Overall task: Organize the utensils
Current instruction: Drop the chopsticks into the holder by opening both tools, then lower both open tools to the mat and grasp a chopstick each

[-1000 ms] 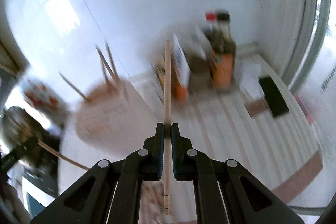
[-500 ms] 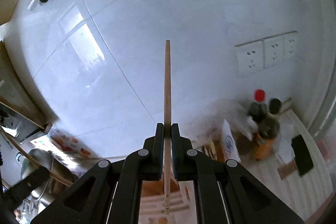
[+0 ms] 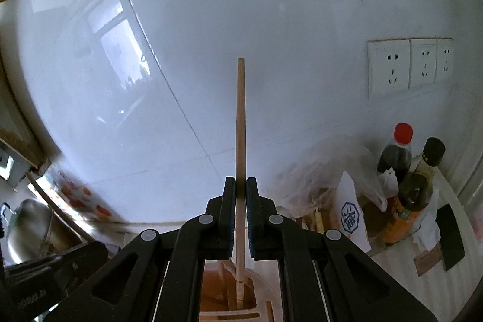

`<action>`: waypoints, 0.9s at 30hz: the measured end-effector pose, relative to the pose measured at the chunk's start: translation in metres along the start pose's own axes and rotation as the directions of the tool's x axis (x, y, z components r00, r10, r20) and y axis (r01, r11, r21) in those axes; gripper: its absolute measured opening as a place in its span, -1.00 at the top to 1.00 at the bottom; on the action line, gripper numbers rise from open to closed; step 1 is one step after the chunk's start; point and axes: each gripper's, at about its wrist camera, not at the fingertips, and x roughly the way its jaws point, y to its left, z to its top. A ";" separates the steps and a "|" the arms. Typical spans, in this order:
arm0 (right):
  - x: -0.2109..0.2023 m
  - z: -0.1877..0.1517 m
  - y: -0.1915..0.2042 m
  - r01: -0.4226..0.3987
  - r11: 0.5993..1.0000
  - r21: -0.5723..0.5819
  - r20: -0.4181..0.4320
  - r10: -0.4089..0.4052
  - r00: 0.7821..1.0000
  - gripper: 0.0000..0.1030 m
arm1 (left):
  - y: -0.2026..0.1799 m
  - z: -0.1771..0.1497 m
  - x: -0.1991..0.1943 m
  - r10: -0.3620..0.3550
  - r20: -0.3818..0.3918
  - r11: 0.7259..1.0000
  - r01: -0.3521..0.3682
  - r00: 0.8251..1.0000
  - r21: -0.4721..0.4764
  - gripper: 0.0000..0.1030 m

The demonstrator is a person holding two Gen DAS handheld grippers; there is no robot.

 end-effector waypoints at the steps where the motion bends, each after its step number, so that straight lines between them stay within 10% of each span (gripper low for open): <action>1: 0.003 -0.002 0.000 -0.009 1.000 -0.006 -0.026 0.008 1.000 0.86 | -0.001 0.000 -0.001 -0.002 -0.010 1.000 0.002 1.000 0.005 0.88; 5: 0.005 -0.009 -0.003 -0.030 0.999 -0.027 -0.104 0.027 0.994 0.82 | -0.001 -0.001 -0.016 -0.014 -0.035 1.000 0.015 0.999 0.015 0.76; 7: -0.006 -0.009 -0.008 -0.039 0.999 -0.021 -0.119 0.037 0.992 0.42 | 0.002 -0.004 -0.032 0.022 0.003 1.000 -0.022 1.000 0.018 0.44; 9: -0.020 -0.009 -0.017 -0.039 0.999 -0.002 -0.116 0.038 0.993 0.08 | 0.010 -0.009 -0.046 0.044 0.031 0.999 -0.044 0.999 0.003 -0.45; 15: -0.060 -0.022 -0.042 0.015 0.999 0.030 -0.132 -0.011 0.991 -0.18 | 0.040 -0.040 -0.059 0.153 0.098 0.988 -0.152 0.983 -0.013 -0.94; 27: -0.076 -0.114 -0.070 0.111 0.994 0.000 -0.231 -0.108 0.967 -0.57 | 0.075 -0.138 0.014 0.289 -0.055 0.957 -0.286 0.956 0.049 -1.00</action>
